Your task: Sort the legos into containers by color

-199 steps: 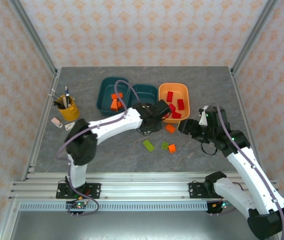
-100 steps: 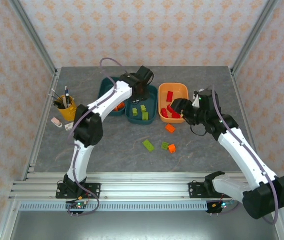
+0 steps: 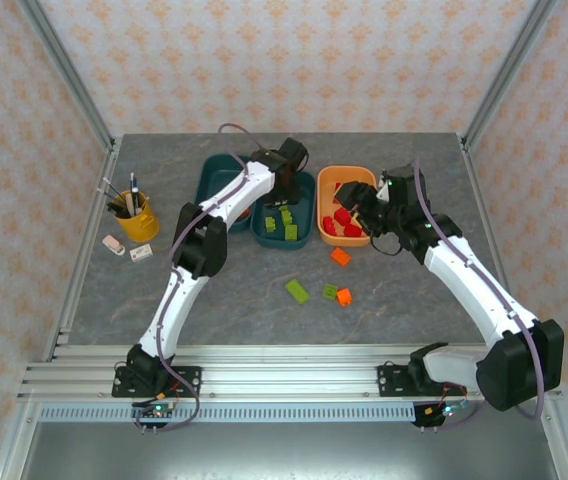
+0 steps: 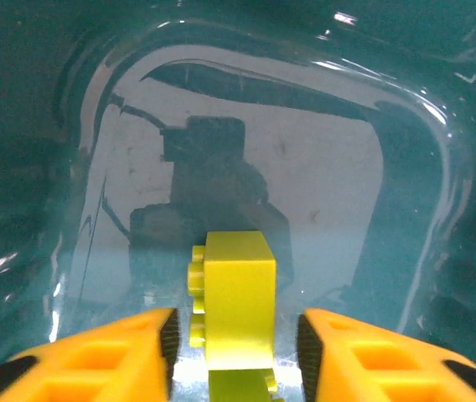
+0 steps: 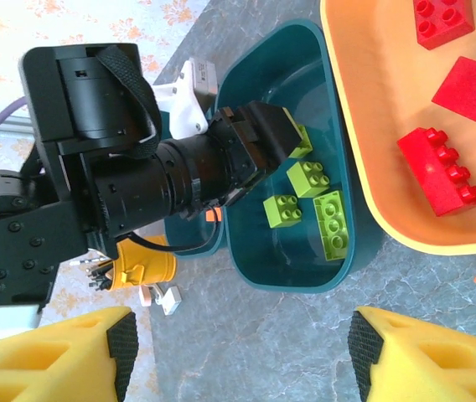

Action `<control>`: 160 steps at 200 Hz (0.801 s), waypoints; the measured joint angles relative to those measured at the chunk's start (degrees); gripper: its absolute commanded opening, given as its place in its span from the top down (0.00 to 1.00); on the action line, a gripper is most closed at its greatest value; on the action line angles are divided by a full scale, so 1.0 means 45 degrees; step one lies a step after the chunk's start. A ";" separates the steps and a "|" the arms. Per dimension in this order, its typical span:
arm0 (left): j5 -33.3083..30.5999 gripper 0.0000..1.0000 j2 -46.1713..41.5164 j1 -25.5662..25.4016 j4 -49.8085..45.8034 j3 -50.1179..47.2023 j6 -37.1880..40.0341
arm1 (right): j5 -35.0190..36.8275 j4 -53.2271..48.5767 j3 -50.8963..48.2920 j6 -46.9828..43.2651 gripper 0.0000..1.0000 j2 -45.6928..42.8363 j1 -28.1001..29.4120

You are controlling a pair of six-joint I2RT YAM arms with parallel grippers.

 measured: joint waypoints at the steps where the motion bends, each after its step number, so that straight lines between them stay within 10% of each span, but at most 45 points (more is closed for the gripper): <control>1: -0.0005 0.49 -0.0005 0.0000 -0.0005 0.0005 0.0019 | 0.0000 -0.0010 0.0000 0.0000 0.31 0.0000 0.0000; 66: -0.0160 0.39 -0.1739 -0.0146 -0.0175 -0.0772 0.0029 | 0.1020 -0.2788 0.1491 -0.1821 0.33 -0.0005 0.0000; 160: -0.0384 0.35 -0.9559 -0.3905 0.2263 -0.9403 -0.1778 | 0.2084 -0.7461 0.1326 -0.3531 0.36 -0.1506 0.0505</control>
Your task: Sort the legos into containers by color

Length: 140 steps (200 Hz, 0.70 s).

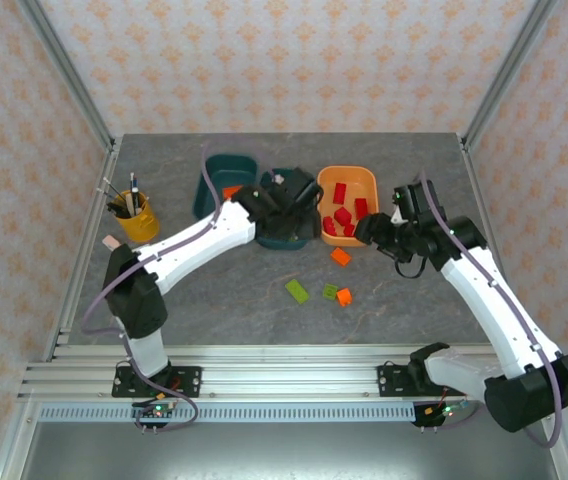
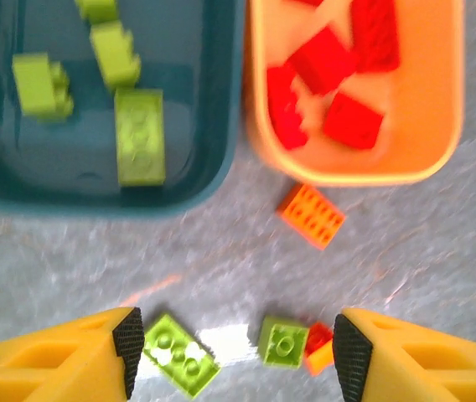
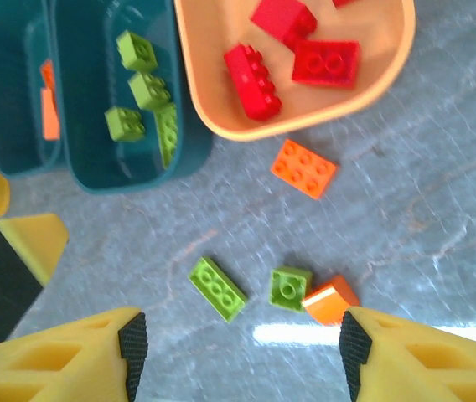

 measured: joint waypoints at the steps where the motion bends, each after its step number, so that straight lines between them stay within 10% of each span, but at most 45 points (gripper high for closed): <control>1: -0.0010 0.35 -0.0092 -0.0034 0.0053 -0.0189 -0.0078 | 0.0010 -0.0005 -0.0015 0.0005 0.36 0.0000 0.0039; 76: -0.2283 0.32 -0.7242 -0.0267 0.0121 -0.7237 -0.2880 | 0.1297 0.0534 -0.0296 -0.1336 0.35 0.4158 0.5736; 140: -0.3643 0.29 -1.2381 -0.0267 -0.1535 -0.9695 -0.4512 | 0.1928 0.1302 0.1253 -0.3128 0.34 0.8267 0.6776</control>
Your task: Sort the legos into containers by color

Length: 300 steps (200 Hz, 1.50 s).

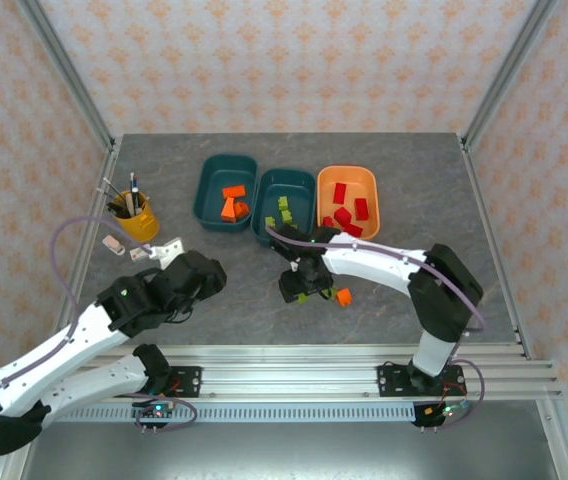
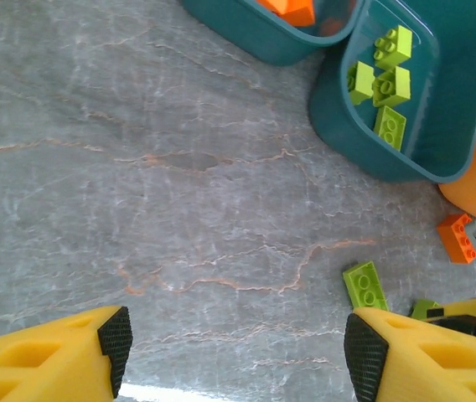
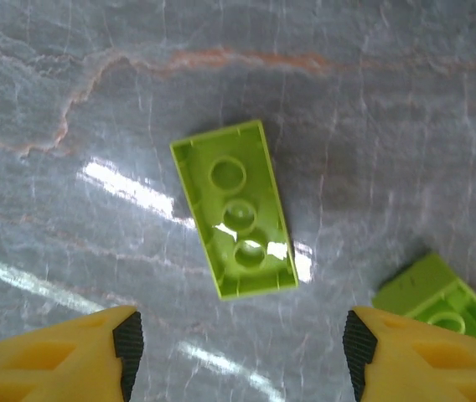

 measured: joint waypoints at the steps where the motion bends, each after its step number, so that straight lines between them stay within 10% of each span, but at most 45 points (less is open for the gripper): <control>1: -0.0005 0.29 -0.0024 0.0000 -0.0015 -0.0010 -0.0010 | 0.0000 0.0015 0.0015 -0.0019 0.34 0.0024 0.0000; 179: 0.0219 0.26 -0.0321 0.0000 0.0316 0.0015 0.0374 | 0.0631 0.0253 0.1593 -0.0194 0.75 0.2424 -0.0058; 243: 0.0894 0.18 0.1933 0.1219 0.1904 0.2404 0.1370 | 0.1579 -0.0758 0.6921 0.0136 0.76 0.2225 -0.2244; 300: 0.2438 0.18 0.4537 0.3094 0.3201 0.3769 0.2560 | 0.2681 -0.1700 1.2220 0.0398 0.76 0.6348 -0.3648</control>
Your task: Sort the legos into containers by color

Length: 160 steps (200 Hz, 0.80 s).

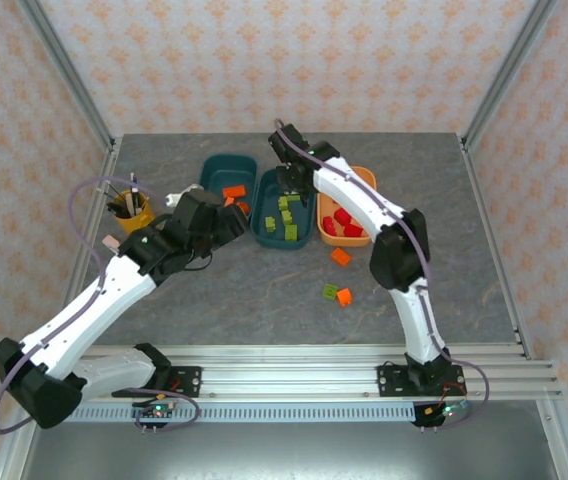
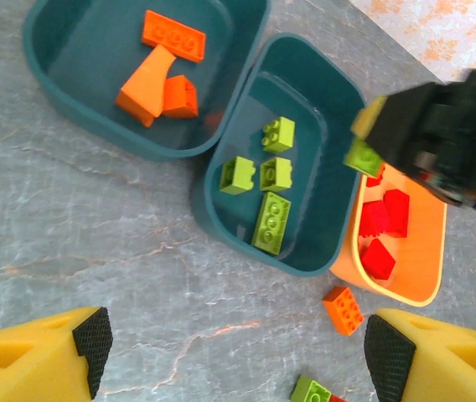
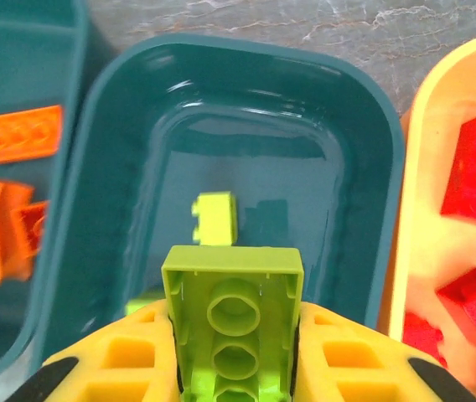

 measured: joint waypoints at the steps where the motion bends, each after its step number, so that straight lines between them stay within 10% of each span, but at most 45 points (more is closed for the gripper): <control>1: 0.0029 0.18 0.0049 0.0000 0.0024 0.0039 0.0029 | 0.0034 -0.0044 0.0107 0.0010 0.76 0.0107 -0.0019; 53: 0.0549 0.18 0.0724 0.0053 0.0515 0.0316 0.0408 | 0.0447 -0.1190 0.2492 0.0097 0.74 0.3011 -0.0466; 113: 0.0889 0.18 0.0704 0.0053 0.0539 0.0316 0.0481 | 0.0282 -0.1749 0.3575 0.0238 0.45 0.3682 -0.0525; 160: 0.1345 0.18 0.0835 -0.0005 0.0539 0.0316 0.0670 | 0.0112 -0.1870 0.4410 0.0321 0.49 0.3007 -0.0525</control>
